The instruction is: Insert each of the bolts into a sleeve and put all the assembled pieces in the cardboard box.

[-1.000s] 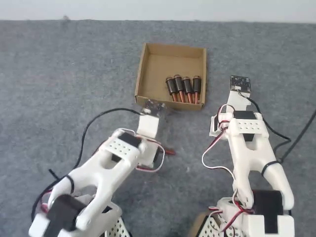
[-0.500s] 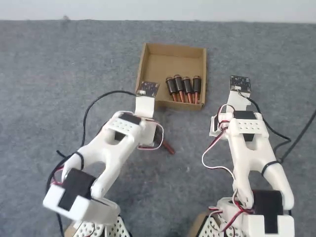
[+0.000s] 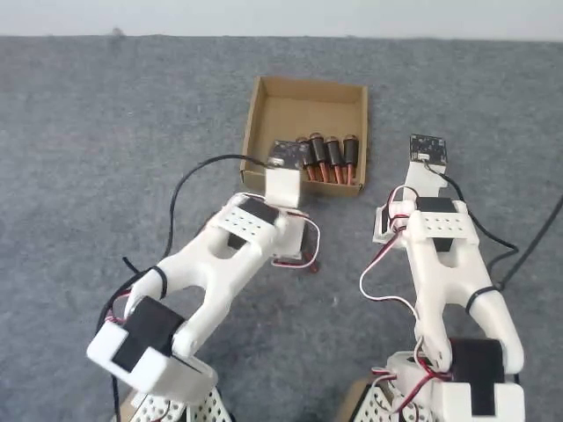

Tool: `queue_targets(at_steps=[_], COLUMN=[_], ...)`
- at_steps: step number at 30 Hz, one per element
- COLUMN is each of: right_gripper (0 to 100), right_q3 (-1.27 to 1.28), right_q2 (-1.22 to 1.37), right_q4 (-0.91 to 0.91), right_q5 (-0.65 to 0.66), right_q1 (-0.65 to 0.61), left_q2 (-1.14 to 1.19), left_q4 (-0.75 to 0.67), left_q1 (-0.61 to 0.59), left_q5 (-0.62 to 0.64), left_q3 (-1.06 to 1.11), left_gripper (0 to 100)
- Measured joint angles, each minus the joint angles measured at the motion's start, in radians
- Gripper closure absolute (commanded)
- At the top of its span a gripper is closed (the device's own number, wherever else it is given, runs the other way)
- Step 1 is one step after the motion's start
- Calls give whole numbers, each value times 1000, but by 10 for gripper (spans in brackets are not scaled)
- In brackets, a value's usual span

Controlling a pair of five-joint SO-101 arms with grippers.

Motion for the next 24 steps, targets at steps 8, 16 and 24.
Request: queue_targets(at_steps=[8,16,24], right_gripper=[992,992,992], right_q3=[0,0,0], right_q2=[0,0,0], right_q4=[0,0,0], right_q5=[29,35,35], right_q1=[-2,0,0], left_q2=[-132,-184,-91], left_q4=[9,-31,-21], left_q1=[14,40,40], left_q5=[5,6,172], left_q3=[46,110,87], left_gripper=[959,953,822])
